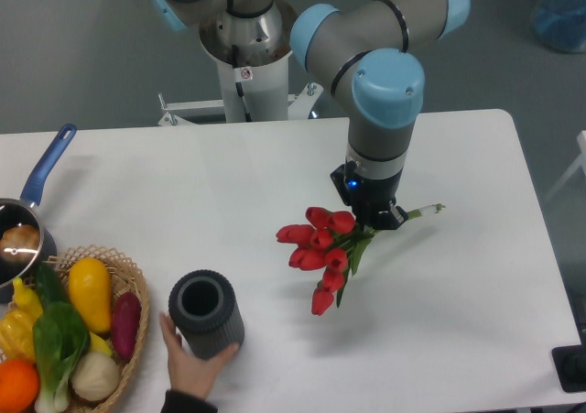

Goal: Place the flowers on the table

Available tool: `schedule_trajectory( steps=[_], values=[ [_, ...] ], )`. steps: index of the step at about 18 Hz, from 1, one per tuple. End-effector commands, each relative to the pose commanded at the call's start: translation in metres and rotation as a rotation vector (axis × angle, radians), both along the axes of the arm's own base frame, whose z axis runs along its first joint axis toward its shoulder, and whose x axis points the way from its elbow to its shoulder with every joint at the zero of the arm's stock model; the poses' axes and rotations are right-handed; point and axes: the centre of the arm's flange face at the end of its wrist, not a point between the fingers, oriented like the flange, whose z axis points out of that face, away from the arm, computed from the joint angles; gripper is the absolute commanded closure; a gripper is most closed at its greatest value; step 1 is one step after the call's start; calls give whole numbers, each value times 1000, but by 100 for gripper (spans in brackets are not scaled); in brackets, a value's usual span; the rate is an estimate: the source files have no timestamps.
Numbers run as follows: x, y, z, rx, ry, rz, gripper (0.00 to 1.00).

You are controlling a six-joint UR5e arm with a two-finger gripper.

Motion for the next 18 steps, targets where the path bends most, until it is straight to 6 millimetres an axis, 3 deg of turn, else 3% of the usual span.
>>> schedule_trajectory(
  steps=[6, 8, 13, 17, 18],
  values=[
    [6, 1, -7, -7, -13, 1, 51],
    [7, 0, -7, -7, -10, -2, 0],
    [-2, -1, -4, 16, 37, -21, 0],
    [-31, -9, -4, 64, 112, -52, 0],
    [-34, -9, -13, 57, 102, -50, 0]
  ],
)
